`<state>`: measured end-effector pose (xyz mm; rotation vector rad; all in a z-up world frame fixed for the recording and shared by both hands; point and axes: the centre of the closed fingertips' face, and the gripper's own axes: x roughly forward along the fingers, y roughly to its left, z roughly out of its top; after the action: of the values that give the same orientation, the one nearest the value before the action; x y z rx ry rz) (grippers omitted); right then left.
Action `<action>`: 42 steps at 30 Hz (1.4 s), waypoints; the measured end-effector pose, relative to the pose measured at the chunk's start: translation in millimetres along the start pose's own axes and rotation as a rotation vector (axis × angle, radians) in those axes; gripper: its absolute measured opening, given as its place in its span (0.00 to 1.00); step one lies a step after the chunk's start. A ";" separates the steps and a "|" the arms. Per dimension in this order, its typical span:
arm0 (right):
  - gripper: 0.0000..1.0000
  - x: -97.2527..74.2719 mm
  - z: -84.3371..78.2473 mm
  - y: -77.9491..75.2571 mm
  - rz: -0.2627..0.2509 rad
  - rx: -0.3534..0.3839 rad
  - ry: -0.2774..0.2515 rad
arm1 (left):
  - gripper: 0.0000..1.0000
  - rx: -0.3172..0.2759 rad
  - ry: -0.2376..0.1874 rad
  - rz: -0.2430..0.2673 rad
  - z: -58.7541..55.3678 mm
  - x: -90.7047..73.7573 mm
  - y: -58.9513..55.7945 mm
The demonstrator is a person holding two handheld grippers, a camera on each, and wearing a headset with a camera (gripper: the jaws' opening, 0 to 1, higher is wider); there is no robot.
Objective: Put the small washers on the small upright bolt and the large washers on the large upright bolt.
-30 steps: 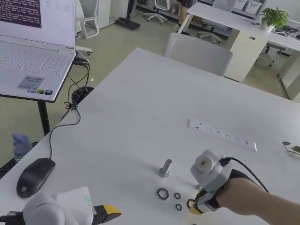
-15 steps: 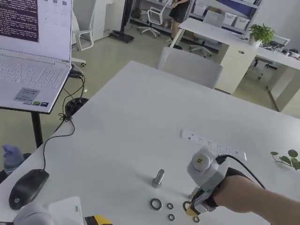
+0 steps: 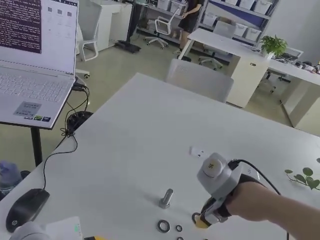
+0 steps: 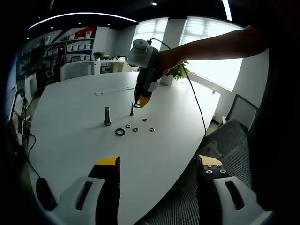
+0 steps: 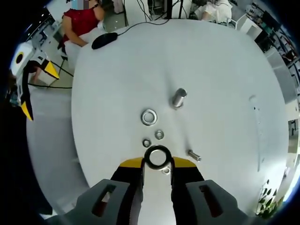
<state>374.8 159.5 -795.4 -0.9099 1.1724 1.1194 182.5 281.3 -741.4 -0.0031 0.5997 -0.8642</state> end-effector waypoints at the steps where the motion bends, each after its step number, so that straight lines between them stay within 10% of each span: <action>1: 0.21 -0.3 0.2 -0.5 0.000 -0.001 0.001 | 0.66 0.000 0.000 0.000 -0.7 0.4 0.0; 42: 0.22 19.8 75.8 -30.3 -0.011 -0.095 -0.038 | 0.67 0.005 0.039 0.052 -24.0 7.5 12.8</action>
<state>421.9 228.8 -801.7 -0.9623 1.0899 1.1869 183.4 290.0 -768.2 0.0338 0.6315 -0.8171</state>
